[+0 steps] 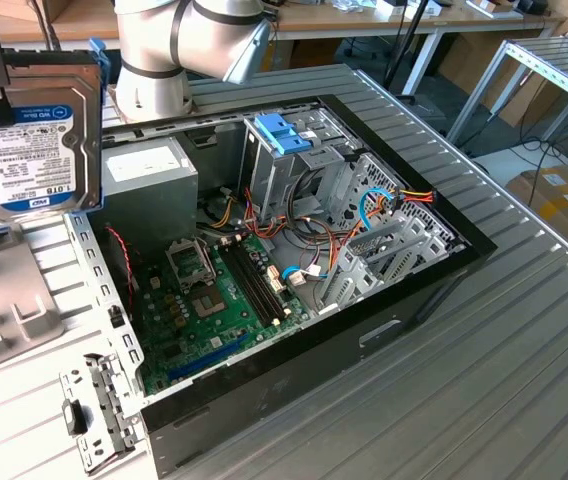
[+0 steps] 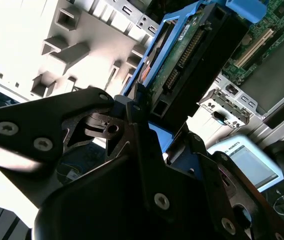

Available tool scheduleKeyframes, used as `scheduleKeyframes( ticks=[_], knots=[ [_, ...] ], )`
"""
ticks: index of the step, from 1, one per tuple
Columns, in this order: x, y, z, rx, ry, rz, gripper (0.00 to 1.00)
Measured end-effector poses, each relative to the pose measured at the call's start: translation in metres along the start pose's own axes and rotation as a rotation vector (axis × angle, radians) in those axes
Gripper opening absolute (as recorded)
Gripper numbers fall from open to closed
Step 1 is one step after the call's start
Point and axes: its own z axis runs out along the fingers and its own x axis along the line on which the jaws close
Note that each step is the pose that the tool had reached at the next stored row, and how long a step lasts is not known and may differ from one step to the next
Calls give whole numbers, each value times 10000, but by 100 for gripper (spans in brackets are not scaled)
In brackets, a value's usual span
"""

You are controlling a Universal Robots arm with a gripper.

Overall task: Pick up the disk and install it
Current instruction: 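Pick up the disk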

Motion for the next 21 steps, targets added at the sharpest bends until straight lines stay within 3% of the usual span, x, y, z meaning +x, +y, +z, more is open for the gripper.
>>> scheduleKeyframes(
  ticks=[21],
  knots=[
    [95,-71,18,1,-1,0,37]
  ],
)
